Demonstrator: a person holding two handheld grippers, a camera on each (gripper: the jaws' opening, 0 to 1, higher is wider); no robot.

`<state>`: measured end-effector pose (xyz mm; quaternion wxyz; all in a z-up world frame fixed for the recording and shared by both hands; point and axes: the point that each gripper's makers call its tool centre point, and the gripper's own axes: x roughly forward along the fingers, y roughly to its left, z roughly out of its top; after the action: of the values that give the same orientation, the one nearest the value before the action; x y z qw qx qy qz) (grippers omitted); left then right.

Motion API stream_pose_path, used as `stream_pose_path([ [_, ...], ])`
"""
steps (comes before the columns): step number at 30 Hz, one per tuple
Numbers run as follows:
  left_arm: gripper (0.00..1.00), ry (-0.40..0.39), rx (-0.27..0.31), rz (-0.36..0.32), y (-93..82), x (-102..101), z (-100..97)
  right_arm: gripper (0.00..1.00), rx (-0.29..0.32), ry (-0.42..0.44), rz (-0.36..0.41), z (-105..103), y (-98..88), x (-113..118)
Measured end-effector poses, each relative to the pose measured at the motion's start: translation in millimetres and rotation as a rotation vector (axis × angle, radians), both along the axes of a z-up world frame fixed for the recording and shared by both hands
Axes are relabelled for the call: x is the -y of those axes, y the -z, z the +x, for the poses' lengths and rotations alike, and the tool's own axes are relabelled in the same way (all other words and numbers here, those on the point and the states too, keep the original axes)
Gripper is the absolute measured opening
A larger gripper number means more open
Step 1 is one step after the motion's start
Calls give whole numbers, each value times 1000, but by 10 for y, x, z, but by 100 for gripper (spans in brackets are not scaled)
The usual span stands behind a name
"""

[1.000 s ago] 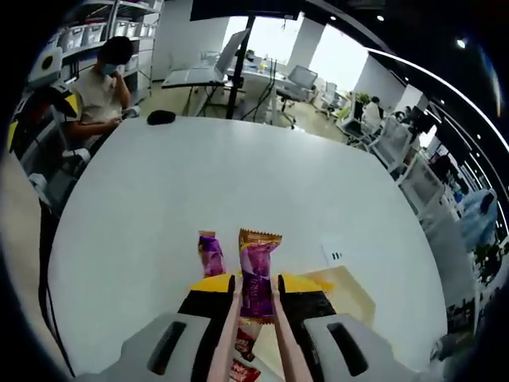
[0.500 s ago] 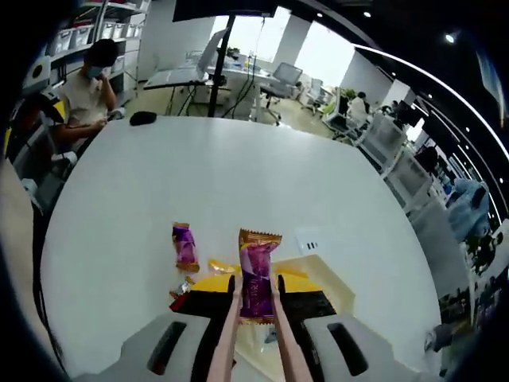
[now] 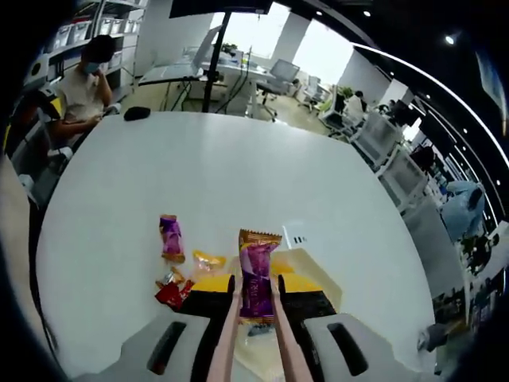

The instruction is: Place the target food into the container with the food tongs after gripping and lifting it, then release it inside without dropping or visibly crushing the food.

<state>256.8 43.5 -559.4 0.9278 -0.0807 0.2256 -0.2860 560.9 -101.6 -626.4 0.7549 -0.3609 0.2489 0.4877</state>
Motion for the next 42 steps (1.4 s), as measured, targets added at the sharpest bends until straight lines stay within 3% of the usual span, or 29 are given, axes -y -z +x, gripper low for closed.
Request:
stream_pose_path([
  [42, 79, 10, -10, 6, 31, 18, 125, 21, -6, 47, -40, 251, 125, 223],
])
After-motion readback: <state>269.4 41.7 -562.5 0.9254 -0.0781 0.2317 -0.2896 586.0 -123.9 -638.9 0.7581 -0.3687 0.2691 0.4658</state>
